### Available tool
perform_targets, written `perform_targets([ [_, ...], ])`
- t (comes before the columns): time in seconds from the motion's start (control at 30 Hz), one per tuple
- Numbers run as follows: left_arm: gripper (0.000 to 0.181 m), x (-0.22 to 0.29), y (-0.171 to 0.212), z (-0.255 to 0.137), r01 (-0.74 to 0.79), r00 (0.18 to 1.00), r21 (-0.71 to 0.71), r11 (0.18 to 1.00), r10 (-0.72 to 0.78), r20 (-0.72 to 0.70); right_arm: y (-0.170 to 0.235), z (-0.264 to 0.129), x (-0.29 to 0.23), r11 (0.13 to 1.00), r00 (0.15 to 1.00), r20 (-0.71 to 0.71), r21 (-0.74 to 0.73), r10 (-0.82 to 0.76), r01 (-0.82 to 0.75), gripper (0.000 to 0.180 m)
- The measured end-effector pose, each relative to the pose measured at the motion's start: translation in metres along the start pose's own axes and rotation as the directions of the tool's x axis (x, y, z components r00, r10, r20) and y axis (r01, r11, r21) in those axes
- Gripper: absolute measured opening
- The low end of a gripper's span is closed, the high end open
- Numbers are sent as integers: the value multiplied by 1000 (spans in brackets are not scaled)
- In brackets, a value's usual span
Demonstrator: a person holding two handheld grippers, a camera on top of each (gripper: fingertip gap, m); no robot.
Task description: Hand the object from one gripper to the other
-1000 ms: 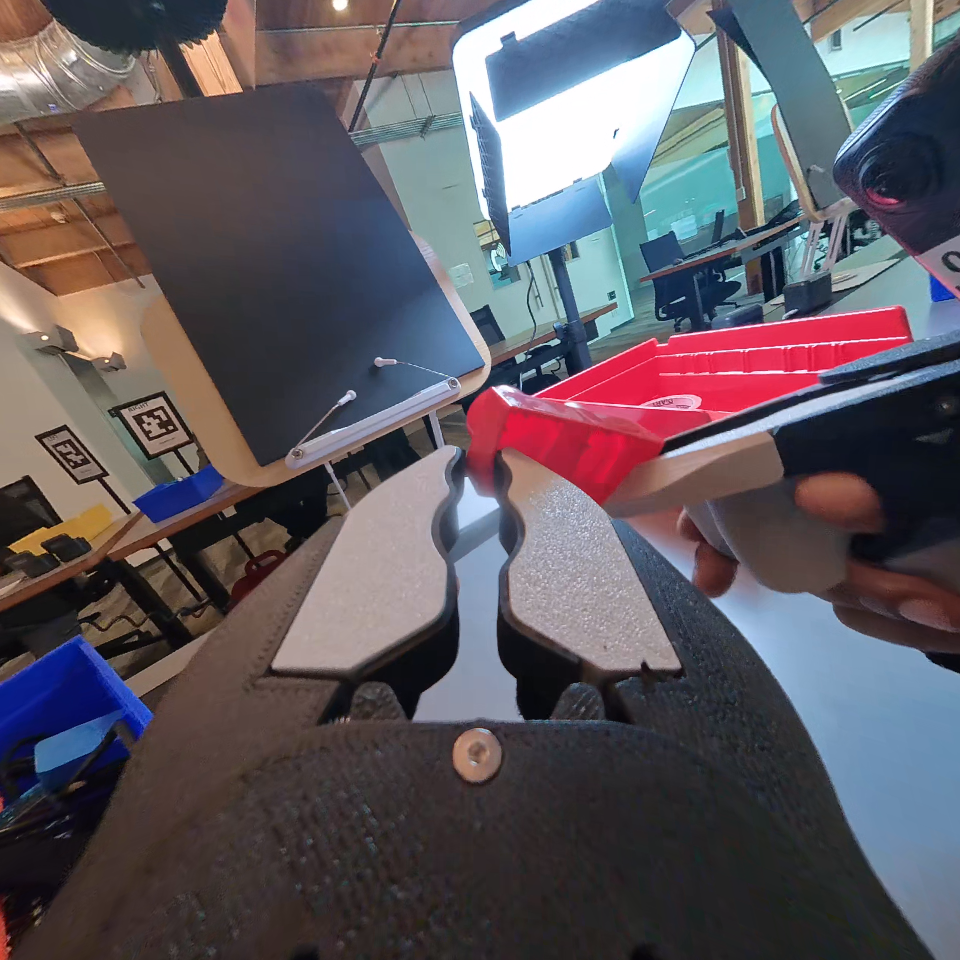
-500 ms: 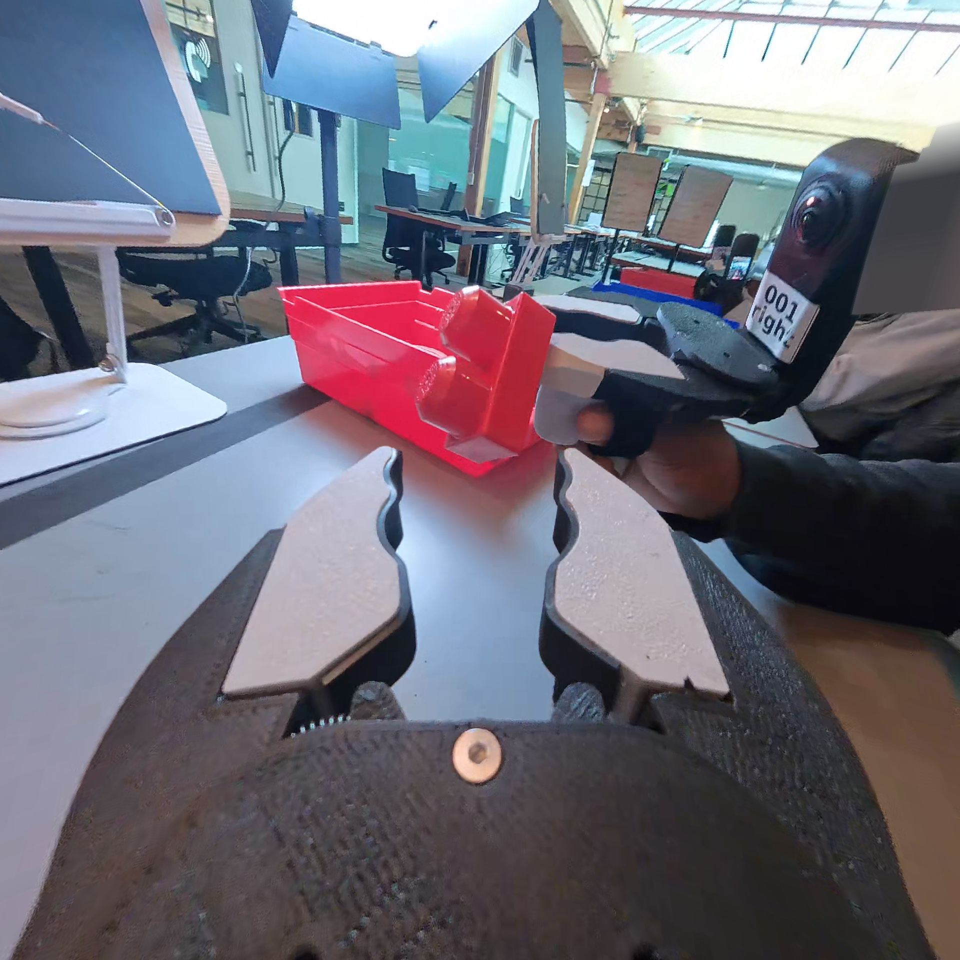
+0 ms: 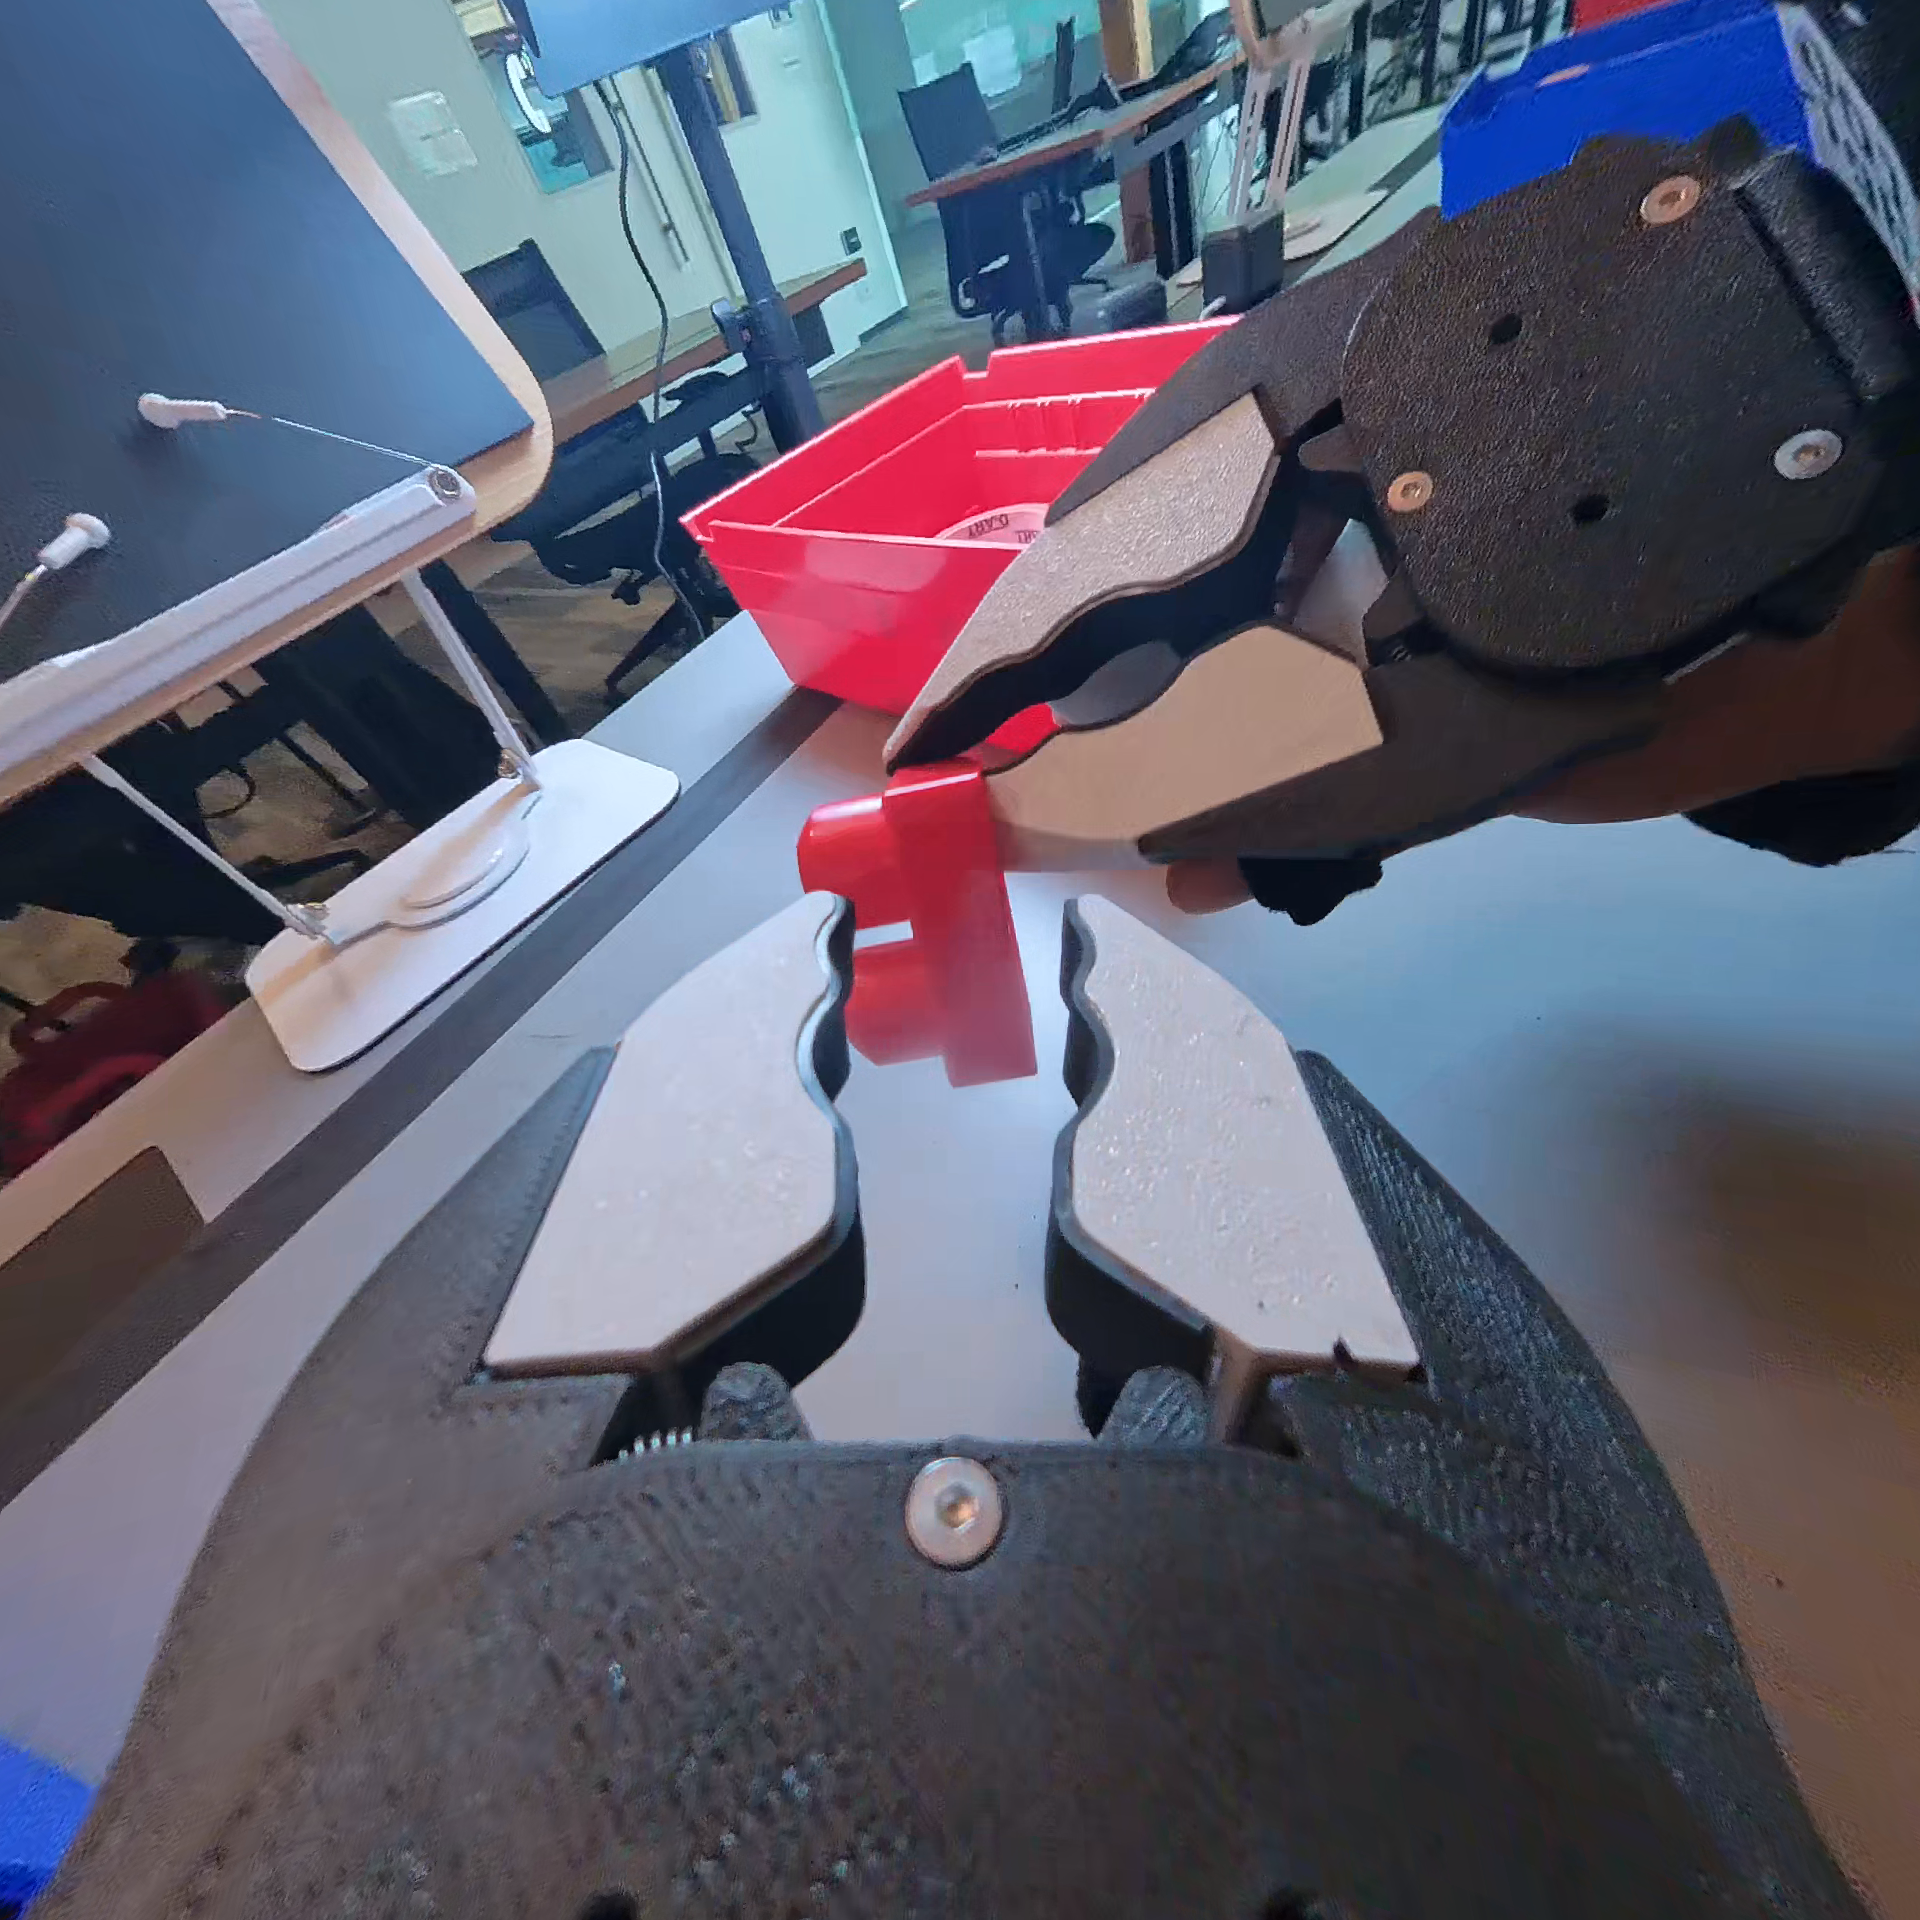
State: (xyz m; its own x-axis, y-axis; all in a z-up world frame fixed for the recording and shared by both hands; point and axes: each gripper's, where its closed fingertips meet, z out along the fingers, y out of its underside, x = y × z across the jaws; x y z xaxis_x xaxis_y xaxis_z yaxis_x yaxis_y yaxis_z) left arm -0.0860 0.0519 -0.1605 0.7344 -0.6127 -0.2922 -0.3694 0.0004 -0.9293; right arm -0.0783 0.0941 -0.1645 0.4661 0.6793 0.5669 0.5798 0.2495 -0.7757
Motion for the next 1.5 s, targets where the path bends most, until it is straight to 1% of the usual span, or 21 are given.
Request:
perform_targets([
  [0.07,34,0,2,2,8,1000,-17,1000,-8,13,2,1,-3,997,997,-20,-21,-79,79,12],
  [0.13,32,-2,7,3,27,999,-41,999,-26,24,2,2,-7,993,993,-25,-32,-116,116,12],
  [0.3,33,-5,13,4,52,998,-65,997,-49,36,-2,-1,-10,995,995,-20,-45,-93,92,12],
  [0.4,33,-6,12,4,61,997,-70,996,-57,49,-1,-1,-10,997,999,-15,-62,-46,45,12],
  [0.6,29,-15,9,1,4,990,-77,997,6,137,-4,-4,-10,996,997,23,-61,73,-71,16],
  [0.67,23,-21,11,0,-21,983,-90,996,37,181,-10,-7,-14,991,990,61,-36,128,-126,15],
  [0.77,21,-21,12,0,-22,985,-81,996,35,170,-20,-12,-19,986,980,106,-9,166,-166,16],
  [0.87,15,-25,8,-3,-51,978,-63,997,63,200,-24,-14,-22,974,964,150,0,222,-224,17],
  [1.0,8,-36,3,-8,-39,970,-27,999,44,237,-40,-21,-28,952,930,252,78,269,-296,19],
  [1.07,6,-45,1,-13,-2,968,-1,1000,2,251,-52,-26,-29,925,909,306,162,283,-343,26],
  [1.1,6,-49,1,-15,41,969,15,999,-43,242,-56,-28,-28,910,896,333,189,293,-368,31],
  [1.17,6,-54,1,-17,176,966,72,982,-186,178,-60,-30,-27,876,861,392,221,323,-429,44],
  [1.23,6,-53,-5,-20,330,940,143,933,-338,40,-59,-29,-28,847,818,456,217,351,-485,50],
  [1.3,5,-50,-18,-26,440,898,231,868,-425,-112,-54,-26,-32,816,751,532,175,392,-550,57],
  [1.33,5,-51,-24,-30,481,877,265,836,-454,-159,-51,-24,-33,800,717,558,147,418,-581,60],
  [1.4,5,-54,-31,-35,551,835,305,777,-509,-212,-46,-20,-32,774,683,574,129,452,-620,61],
  [1.5,5,-59,-38,-40,636,771,345,690,-585,-252,-44,-17,-33,770,697,549,143,461,-622,54],
])
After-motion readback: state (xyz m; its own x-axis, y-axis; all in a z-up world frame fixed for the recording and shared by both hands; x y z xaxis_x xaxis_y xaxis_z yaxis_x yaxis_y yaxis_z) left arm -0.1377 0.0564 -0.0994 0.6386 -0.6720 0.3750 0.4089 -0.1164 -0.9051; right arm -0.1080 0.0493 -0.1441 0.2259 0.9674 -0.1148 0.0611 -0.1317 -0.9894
